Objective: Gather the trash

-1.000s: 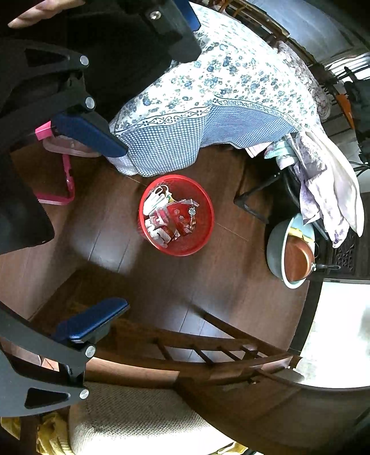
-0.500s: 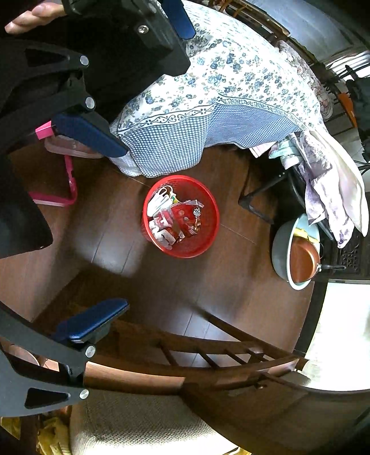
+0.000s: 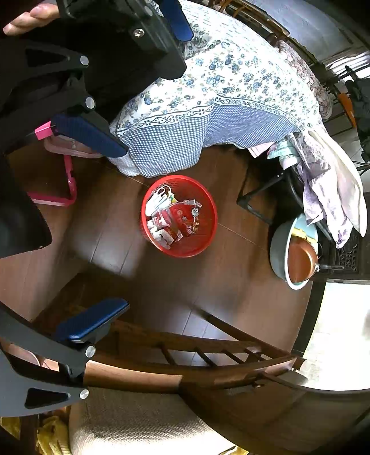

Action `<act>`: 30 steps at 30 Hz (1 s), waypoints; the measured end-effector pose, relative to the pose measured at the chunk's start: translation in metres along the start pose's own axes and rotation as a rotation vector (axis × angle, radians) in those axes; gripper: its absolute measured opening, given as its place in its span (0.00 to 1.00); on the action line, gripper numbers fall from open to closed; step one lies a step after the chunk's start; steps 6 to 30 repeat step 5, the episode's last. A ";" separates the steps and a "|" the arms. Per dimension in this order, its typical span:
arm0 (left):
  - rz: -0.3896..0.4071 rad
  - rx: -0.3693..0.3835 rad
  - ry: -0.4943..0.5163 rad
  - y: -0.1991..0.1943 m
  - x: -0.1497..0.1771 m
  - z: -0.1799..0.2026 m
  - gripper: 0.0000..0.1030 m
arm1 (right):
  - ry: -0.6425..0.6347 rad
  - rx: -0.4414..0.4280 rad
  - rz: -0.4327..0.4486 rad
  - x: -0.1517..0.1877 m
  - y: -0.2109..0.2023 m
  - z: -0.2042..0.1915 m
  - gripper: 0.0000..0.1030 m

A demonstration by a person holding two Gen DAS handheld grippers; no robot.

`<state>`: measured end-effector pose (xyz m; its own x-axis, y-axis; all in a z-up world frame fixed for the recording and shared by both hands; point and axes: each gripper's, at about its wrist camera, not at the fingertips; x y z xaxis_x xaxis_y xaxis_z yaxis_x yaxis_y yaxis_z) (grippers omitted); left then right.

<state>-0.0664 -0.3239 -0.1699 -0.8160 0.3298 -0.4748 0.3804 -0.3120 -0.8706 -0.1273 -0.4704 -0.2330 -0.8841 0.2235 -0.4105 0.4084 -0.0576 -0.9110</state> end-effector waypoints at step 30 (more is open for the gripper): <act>0.000 0.000 0.001 0.000 0.000 0.000 0.93 | 0.000 -0.001 0.001 -0.001 -0.001 0.000 0.94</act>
Point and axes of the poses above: each gripper's, at about its wrist camera, not at the fingertips, and y roughly the way its jaws point, z to its right, x to its underside, and after that the axes turned 9 degrees about -y, right-handed
